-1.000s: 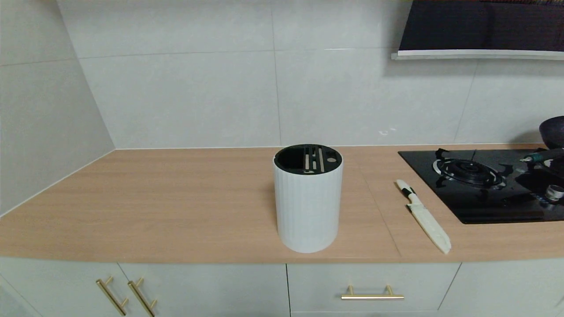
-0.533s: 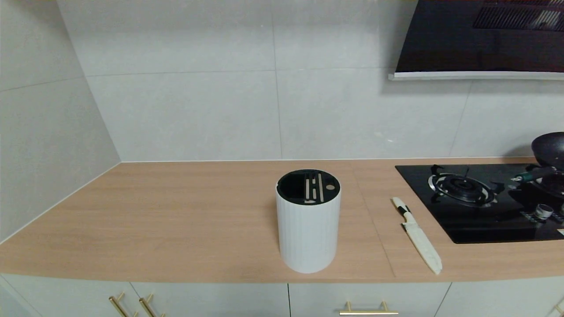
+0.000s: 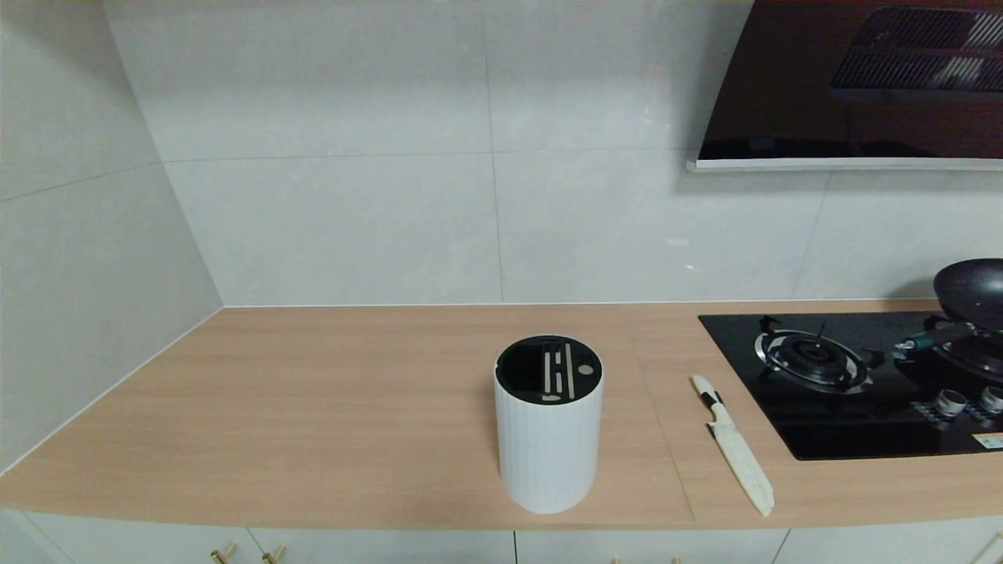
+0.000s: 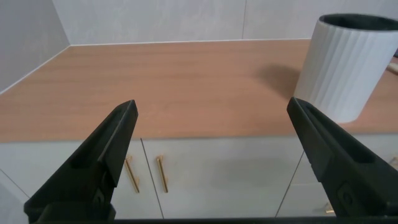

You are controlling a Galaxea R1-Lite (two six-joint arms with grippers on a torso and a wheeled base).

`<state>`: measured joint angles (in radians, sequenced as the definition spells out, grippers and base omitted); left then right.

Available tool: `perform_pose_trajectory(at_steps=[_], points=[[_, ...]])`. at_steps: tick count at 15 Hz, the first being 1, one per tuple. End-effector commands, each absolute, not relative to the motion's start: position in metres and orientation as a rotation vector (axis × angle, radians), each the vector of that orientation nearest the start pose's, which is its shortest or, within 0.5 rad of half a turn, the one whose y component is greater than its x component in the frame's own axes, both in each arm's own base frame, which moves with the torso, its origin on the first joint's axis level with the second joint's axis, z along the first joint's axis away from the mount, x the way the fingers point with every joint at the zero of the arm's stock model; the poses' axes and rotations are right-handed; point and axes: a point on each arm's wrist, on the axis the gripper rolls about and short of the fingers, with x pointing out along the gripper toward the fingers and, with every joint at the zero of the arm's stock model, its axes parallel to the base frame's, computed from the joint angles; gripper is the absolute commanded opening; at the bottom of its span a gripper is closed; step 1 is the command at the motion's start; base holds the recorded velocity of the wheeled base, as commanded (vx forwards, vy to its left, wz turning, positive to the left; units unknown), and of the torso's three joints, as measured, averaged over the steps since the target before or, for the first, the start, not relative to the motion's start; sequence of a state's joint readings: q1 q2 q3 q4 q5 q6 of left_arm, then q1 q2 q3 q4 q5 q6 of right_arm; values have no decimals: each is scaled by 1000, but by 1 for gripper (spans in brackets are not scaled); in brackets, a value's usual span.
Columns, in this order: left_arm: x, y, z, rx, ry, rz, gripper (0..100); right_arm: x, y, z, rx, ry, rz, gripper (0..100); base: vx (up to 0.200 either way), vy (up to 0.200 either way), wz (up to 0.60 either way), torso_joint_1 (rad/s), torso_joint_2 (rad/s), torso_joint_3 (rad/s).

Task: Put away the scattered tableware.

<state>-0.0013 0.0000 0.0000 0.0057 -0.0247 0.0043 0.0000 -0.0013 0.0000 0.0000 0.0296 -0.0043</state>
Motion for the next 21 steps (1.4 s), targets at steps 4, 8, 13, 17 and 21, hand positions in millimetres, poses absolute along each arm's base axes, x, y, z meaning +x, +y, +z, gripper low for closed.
perform_pose_trajectory(at_steps=[4, 8, 13, 17, 21], points=[[-23, -1, 75, 5, 6, -26, 100, -23, 1, 75, -5, 0, 31, 100, 0, 0, 0, 19, -23, -13], [-23, -1, 75, 5, 6, -26, 100, -23, 1, 75, -6, 0, 32, 100, 0, 0, 0, 0, 0, 0], [-23, -1, 75, 5, 6, -26, 100, -27, 1, 90, -5, -61, 27, 100, 0, 0, 0, 0, 0, 0], [-23, -1, 75, 5, 6, -26, 100, -3, 1, 143, -2, 101, 133, 100, 0, 0, 0, 0, 0, 0], [-23, -1, 75, 5, 6, -26, 100, 66, 9, 160, -20, 431, 182, 100, 0, 0, 0, 0, 0, 0]])
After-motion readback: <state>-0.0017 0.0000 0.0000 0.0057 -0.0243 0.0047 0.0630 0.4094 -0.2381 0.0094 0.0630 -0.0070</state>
